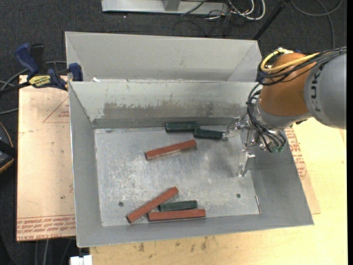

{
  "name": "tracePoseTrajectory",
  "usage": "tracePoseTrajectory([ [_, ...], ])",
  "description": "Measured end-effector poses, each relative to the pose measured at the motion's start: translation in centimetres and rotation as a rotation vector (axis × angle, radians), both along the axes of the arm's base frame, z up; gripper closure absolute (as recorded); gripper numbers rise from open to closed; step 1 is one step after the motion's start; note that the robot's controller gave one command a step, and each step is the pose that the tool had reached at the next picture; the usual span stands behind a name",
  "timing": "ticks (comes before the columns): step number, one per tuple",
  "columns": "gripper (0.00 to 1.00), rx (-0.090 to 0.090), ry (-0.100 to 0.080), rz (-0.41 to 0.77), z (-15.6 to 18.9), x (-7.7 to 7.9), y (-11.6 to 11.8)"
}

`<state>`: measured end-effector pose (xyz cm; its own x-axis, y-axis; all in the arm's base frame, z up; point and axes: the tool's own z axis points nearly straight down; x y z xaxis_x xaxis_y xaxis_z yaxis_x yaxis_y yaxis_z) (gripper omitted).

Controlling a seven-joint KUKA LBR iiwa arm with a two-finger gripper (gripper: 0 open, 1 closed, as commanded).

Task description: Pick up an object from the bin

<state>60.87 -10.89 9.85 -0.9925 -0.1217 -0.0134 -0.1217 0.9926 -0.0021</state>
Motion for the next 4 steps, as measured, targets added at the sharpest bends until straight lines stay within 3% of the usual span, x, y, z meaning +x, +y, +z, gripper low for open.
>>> tracePoseTrajectory([
  [1, 0.00, 0.001, 0.005, 0.005, -1.7, 0.8, 0.6],
  [2, 0.00, -0.001, 0.014, -0.039, -2.0, 3.2, 2.4],
  [4, 0.00, -0.011, 0.015, 0.078, -1.6, 4.2, 9.5],
])
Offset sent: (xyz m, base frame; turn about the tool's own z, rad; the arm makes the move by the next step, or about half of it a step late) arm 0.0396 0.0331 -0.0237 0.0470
